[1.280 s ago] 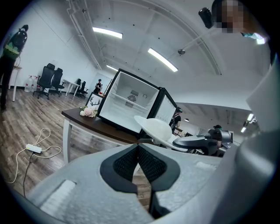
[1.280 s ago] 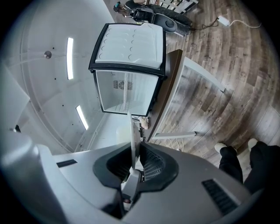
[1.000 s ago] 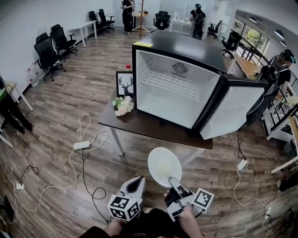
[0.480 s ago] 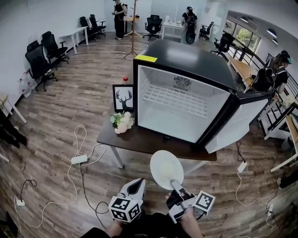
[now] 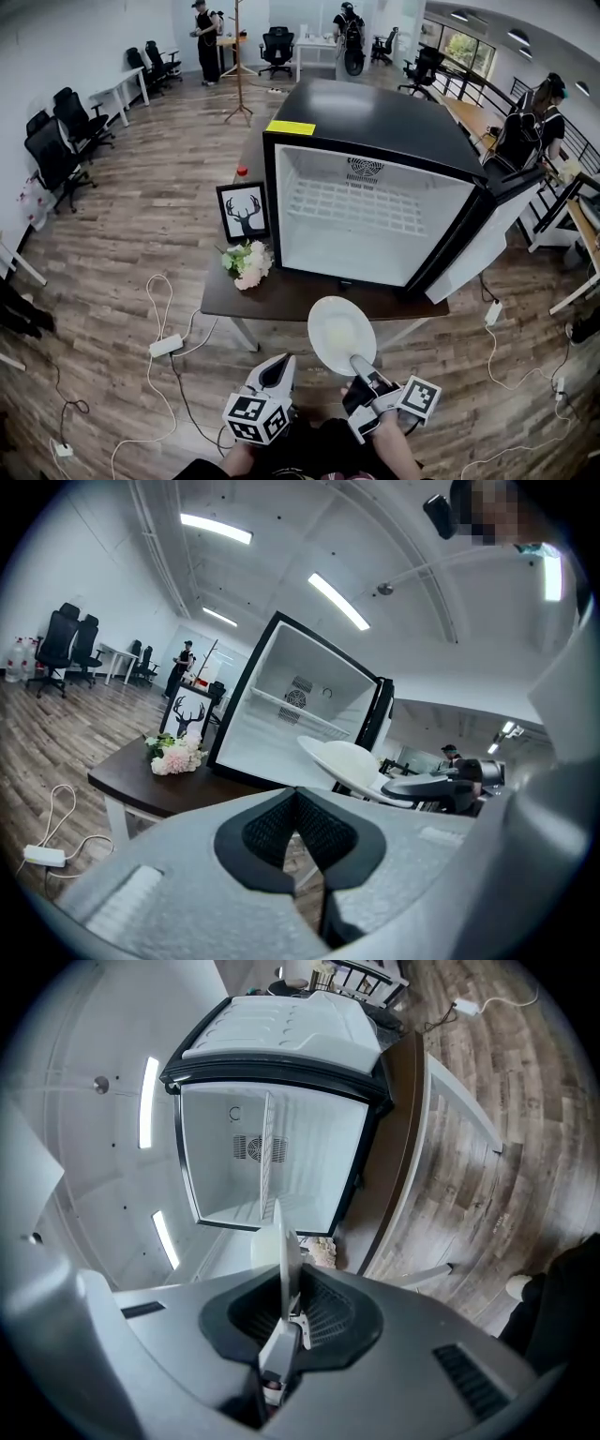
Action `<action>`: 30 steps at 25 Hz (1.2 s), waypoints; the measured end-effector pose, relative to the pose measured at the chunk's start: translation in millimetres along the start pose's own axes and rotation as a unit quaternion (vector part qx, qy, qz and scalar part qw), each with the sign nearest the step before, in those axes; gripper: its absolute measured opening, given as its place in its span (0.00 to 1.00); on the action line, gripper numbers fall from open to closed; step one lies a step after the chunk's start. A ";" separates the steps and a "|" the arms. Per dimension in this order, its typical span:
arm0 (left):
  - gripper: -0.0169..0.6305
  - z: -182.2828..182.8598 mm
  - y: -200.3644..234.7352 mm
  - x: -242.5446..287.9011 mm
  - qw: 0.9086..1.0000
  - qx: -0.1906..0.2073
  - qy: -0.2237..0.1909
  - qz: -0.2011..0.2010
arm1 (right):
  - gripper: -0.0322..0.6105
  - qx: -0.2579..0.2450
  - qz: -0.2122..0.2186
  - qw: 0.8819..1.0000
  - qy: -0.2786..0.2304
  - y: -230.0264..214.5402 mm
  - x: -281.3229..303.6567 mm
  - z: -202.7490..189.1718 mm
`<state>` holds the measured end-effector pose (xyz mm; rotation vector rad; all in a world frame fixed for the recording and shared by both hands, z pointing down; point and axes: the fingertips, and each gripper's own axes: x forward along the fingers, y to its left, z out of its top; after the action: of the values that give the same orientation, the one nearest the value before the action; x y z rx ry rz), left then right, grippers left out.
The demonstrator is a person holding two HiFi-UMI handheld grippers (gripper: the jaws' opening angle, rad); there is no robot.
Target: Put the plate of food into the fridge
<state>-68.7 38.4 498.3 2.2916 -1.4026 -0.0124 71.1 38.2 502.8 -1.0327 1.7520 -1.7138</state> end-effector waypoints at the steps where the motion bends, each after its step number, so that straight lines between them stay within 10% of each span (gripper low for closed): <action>1: 0.04 2.5 4.6 -0.4 1.000 0.001 0.000 -0.001 | 0.12 -0.001 0.000 1.000 -0.003 1.1 3.1 -1.4; 30: 0.04 6.7 67.7 27.3 0.998 -0.031 0.029 0.054 | 0.13 -0.008 -0.021 1.000 0.018 11.6 74.0 26.0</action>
<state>-114.2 -13.0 524.0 2.1466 -1.4729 0.0420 44.7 -36.5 501.1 -1.0578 1.7820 -1.7571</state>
